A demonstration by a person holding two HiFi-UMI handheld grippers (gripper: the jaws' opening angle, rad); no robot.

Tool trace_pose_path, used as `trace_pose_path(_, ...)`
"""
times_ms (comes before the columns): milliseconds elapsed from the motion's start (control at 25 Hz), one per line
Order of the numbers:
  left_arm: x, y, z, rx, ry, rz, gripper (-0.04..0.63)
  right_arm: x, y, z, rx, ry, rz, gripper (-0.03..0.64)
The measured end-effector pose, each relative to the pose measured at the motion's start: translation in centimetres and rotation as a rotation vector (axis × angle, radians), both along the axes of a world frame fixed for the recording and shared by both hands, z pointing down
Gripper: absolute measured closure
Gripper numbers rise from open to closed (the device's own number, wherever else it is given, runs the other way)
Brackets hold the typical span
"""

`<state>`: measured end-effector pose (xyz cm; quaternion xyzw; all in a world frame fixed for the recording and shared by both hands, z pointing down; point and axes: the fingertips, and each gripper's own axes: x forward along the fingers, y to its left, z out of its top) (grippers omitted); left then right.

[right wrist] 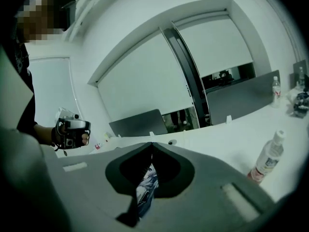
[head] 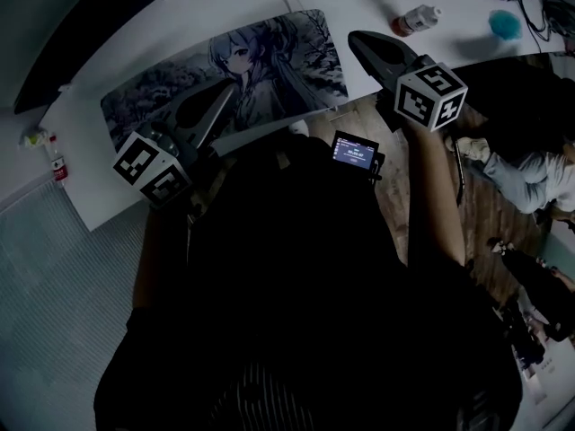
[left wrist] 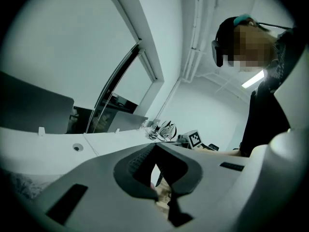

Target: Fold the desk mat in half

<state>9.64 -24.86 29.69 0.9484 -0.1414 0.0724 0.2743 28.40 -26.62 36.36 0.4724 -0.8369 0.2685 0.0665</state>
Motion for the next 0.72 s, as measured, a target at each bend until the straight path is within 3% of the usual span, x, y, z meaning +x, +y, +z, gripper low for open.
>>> trace_pose_path(320, -0.9, 1.5, 1.5, -0.031, -0.033, -0.017, 0.589, 1.1, 0.1, 9.3, -0.156, -0.017, 0.037, 0.612)
trace_pose_path(720, -4.5, 1.2, 1.4, -0.035, -0.062, -0.14, 0.589, 3.4, 1.7, 19.8, -0.377, -0.037, 0.114, 0.587)
